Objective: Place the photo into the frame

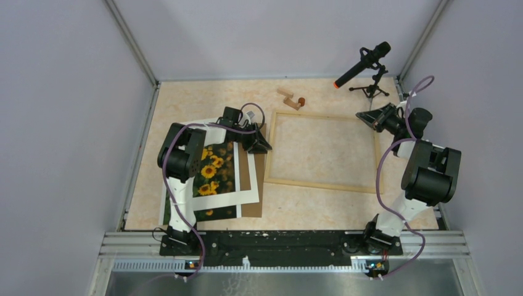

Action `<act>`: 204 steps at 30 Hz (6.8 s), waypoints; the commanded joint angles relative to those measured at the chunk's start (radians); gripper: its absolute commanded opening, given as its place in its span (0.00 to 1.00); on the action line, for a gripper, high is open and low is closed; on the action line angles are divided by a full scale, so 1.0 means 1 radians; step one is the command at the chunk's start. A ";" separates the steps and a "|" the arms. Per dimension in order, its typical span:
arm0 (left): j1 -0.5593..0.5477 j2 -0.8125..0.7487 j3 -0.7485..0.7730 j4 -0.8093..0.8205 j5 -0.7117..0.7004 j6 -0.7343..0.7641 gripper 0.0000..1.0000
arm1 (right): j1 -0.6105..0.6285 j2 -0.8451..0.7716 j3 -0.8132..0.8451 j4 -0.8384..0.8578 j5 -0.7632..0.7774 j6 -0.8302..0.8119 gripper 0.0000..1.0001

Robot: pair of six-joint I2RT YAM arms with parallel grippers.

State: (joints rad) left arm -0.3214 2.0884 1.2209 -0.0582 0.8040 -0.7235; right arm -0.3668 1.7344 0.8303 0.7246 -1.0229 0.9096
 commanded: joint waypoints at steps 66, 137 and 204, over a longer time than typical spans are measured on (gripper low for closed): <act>-0.068 -0.154 -0.126 -0.131 -0.030 0.172 0.74 | 0.046 0.046 -0.034 0.142 0.098 0.033 0.00; -0.028 -0.161 -0.164 -0.073 0.013 0.156 0.75 | 0.126 0.225 0.623 -1.054 0.761 -0.599 0.80; 0.188 -0.785 -0.359 -0.342 -0.464 0.187 0.99 | 0.707 -0.133 0.102 -0.551 0.406 -0.088 0.98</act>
State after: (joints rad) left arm -0.2153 1.4376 0.9325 -0.2749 0.6029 -0.5224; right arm 0.1795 1.6123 0.9802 -0.1535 -0.5068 0.5762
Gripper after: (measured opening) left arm 0.987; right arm 0.984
